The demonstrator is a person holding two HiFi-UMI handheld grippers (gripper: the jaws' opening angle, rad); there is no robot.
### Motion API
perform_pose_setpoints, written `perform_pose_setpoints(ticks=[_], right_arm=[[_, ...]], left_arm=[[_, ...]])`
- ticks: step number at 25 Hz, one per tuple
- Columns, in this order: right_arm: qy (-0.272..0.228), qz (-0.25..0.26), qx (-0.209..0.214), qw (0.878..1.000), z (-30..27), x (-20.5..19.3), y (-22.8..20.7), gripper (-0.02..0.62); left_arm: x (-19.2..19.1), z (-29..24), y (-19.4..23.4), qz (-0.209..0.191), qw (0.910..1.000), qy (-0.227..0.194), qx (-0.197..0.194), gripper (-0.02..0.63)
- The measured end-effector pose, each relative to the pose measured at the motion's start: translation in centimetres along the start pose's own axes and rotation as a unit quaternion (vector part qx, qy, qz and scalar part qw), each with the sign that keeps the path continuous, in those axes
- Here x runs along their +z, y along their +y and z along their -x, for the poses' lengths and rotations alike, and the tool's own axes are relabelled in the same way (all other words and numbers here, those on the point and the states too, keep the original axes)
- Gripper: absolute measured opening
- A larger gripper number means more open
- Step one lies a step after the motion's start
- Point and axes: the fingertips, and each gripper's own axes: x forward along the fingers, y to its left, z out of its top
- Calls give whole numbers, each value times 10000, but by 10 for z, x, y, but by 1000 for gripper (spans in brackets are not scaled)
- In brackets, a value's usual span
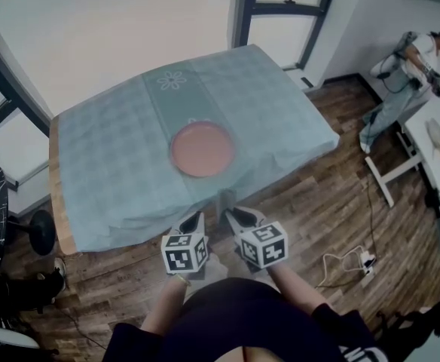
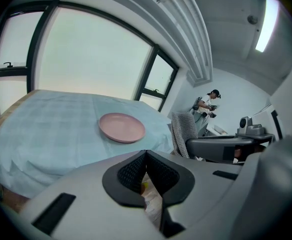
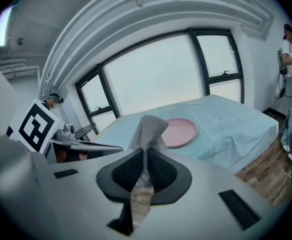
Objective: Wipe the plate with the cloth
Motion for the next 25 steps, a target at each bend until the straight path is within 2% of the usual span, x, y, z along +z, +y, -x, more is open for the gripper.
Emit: perform_pose_setpoints(ticks=[11, 25], right_arm=[[-76, -68, -129, 9999, -54, 31, -14, 34], [-22, 93, -186, 9998, -93, 58, -29, 32]], left_arm=[[30, -34, 58, 82, 9999, 62, 126, 14], [39, -64, 106, 469, 9981, 104, 394, 14]])
